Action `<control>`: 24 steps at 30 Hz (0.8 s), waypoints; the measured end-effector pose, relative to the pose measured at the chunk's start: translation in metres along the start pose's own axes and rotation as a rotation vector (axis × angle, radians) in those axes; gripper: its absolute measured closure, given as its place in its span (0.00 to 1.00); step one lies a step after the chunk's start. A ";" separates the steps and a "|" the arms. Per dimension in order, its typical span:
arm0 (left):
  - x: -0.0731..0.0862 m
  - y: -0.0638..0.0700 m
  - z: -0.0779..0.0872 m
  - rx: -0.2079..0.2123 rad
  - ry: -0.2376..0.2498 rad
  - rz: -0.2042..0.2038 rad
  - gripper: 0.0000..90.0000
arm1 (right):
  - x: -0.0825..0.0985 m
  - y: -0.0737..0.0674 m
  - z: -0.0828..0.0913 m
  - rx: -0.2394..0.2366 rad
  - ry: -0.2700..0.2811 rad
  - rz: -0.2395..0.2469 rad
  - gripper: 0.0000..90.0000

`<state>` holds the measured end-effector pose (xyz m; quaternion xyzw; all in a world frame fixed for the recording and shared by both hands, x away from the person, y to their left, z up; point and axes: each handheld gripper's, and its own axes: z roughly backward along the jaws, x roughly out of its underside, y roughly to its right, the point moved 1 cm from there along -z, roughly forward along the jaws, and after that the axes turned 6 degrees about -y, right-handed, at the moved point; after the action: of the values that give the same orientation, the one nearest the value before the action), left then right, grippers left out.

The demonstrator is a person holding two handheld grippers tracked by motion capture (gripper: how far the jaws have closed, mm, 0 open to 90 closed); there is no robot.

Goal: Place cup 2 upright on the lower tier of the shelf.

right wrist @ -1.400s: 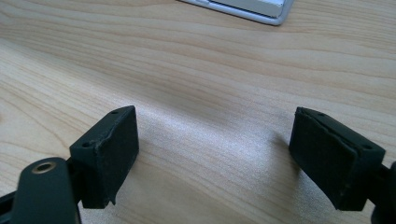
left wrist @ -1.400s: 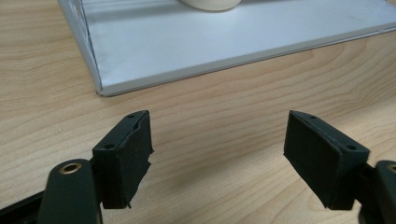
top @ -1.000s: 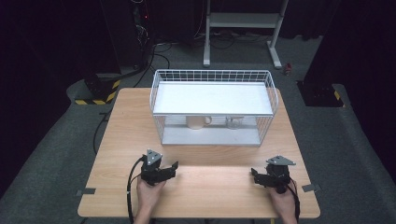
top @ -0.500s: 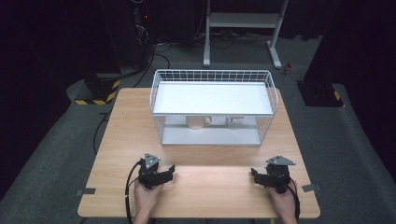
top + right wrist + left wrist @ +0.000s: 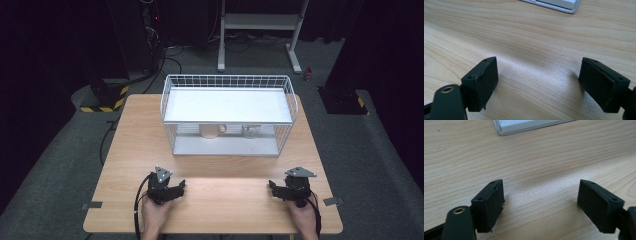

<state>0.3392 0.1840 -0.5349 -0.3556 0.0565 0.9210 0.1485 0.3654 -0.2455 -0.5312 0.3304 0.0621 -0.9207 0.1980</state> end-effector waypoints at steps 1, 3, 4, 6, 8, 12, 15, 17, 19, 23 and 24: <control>0.000 0.000 0.000 -0.005 -0.002 -0.004 0.24 | 0.000 0.000 0.000 0.000 0.000 0.001 0.18; 0.000 0.000 0.000 -0.005 -0.001 -0.002 0.24 | 0.000 0.000 0.000 -0.001 0.000 0.000 0.18; 0.000 0.000 0.000 -0.005 -0.002 -0.002 0.24 | 0.000 0.000 0.000 -0.001 0.000 -0.001 0.18; 0.000 0.000 0.000 -0.005 -0.002 -0.002 0.24 | 0.000 0.000 0.000 0.000 0.000 0.000 0.17; 0.000 0.000 0.000 -0.005 -0.002 -0.004 0.23 | 0.000 0.000 0.000 0.000 0.000 0.000 0.18; 0.002 0.001 0.001 -0.004 -0.008 -0.007 0.22 | 0.000 0.000 0.000 0.000 0.000 0.000 0.18; 0.002 0.001 0.001 -0.005 -0.008 -0.005 0.22 | 0.000 0.000 0.000 0.000 0.000 -0.001 0.18; 0.002 0.001 0.001 -0.005 -0.007 -0.004 0.22 | 0.000 0.000 0.000 -0.001 -0.001 0.000 0.18; 0.002 0.001 0.001 -0.007 -0.007 -0.003 0.21 | 0.000 0.000 0.000 0.000 -0.001 0.000 0.18; 0.002 0.003 0.002 -0.011 -0.005 0.006 0.21 | 0.000 0.000 0.000 0.001 0.000 0.001 0.18; 0.002 0.002 0.002 -0.011 -0.005 0.005 0.21 | 0.000 0.000 0.000 0.000 0.000 0.001 0.18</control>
<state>0.3356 0.1825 -0.5353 -0.3538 0.0517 0.9227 0.1445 0.3655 -0.2456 -0.5313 0.3306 0.0619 -0.9206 0.1982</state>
